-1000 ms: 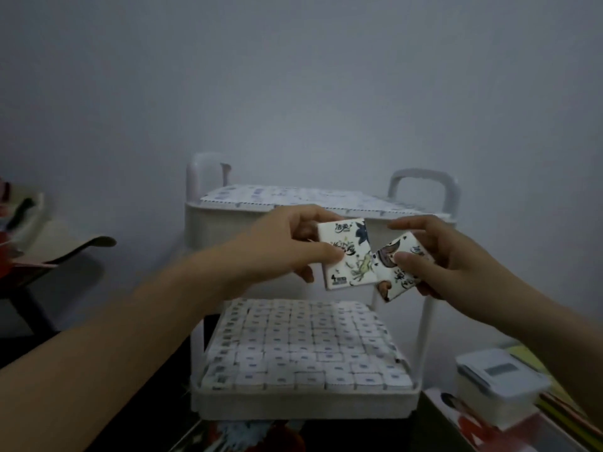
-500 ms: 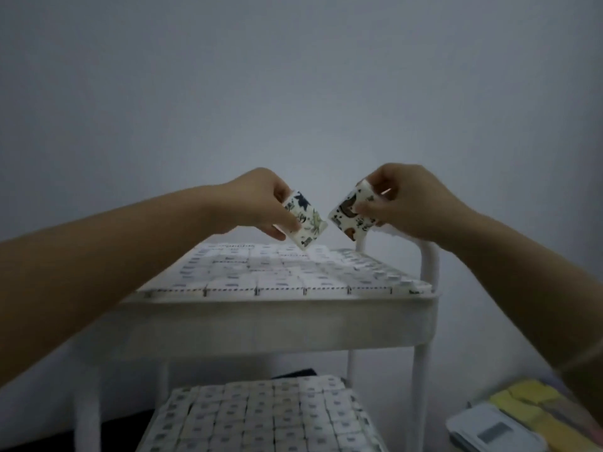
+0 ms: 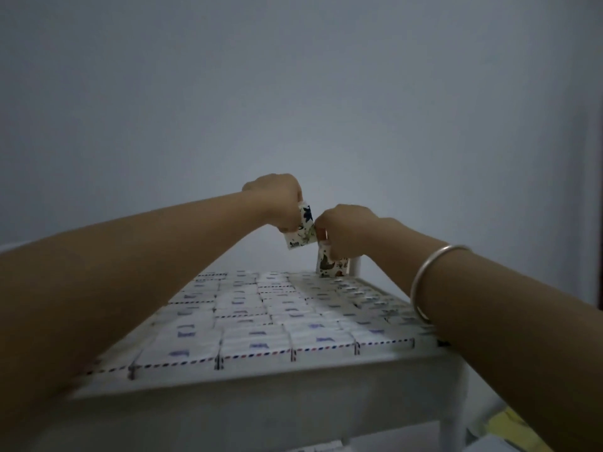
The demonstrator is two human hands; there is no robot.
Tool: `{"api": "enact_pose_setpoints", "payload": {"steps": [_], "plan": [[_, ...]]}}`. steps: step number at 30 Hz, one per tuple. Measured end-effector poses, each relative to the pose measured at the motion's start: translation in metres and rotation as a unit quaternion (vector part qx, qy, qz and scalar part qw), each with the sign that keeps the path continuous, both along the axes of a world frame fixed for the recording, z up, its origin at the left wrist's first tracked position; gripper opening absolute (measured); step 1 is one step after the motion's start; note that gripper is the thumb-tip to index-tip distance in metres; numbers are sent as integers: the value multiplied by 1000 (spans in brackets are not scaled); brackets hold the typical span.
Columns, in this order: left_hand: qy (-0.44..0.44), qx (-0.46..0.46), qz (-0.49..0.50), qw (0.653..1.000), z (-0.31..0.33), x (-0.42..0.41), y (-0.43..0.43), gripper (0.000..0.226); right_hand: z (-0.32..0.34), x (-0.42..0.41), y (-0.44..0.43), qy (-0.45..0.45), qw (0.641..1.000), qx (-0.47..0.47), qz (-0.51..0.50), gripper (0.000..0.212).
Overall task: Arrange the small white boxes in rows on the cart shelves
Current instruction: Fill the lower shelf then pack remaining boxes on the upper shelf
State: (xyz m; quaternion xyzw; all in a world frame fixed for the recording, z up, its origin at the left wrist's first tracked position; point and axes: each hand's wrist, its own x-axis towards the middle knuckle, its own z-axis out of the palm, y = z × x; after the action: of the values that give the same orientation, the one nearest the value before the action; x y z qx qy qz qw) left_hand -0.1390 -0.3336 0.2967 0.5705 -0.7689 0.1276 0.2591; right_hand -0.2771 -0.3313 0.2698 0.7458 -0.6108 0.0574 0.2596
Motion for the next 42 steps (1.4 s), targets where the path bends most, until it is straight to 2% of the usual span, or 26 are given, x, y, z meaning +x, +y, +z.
{"api": "enact_pose_setpoints", "payload": {"steps": [4, 9, 13, 16, 18, 23, 25, 28, 30, 33, 36, 39, 42], "plan": [[40, 64, -59, 995, 3, -12, -16, 19, -1, 1, -1, -26, 994, 102, -18, 40], [53, 135, -114, 983, 1, -23, -30, 22, -10, 7, 0, 2, 989, 144, -20, 54], [47, 169, -119, 977, -10, -25, -38, 20, -15, 8, -2, 16, 988, 147, -38, 45], [73, 124, -123, 982, -15, -26, -41, 15, -15, 9, 1, -5, 989, 147, -22, 39], [74, 90, -131, 984, -15, -27, -41, 14, -15, 10, 4, -22, 987, 159, -26, 43], [27, 46, -124, 991, -20, -32, -38, 18, -16, 14, 5, -42, 983, 164, -65, 50], [18, 39, -120, 992, -22, -33, -38, 23, -16, 14, 7, -43, 982, 169, -75, 44], [39, 68, -141, 987, -25, -33, -38, 23, -13, 10, 11, -52, 985, 148, -74, 20], [63, 118, -165, 977, -28, -30, -40, 21, -12, 8, 15, -77, 987, 121, -69, 22], [61, 175, -191, 964, -31, -29, -39, 17, -8, 7, 17, -125, 990, 30, -57, 3], [72, 194, -202, 957, -34, -32, -41, 10, -4, 6, 17, -163, 985, -41, -36, 10], [64, 194, -198, 959, -43, -37, -45, 29, -3, 5, 16, -209, 976, -52, -21, 28], [7, 175, -179, 968, -48, -42, -44, 28, -3, 4, 15, -216, 975, -48, -16, 31]]}}
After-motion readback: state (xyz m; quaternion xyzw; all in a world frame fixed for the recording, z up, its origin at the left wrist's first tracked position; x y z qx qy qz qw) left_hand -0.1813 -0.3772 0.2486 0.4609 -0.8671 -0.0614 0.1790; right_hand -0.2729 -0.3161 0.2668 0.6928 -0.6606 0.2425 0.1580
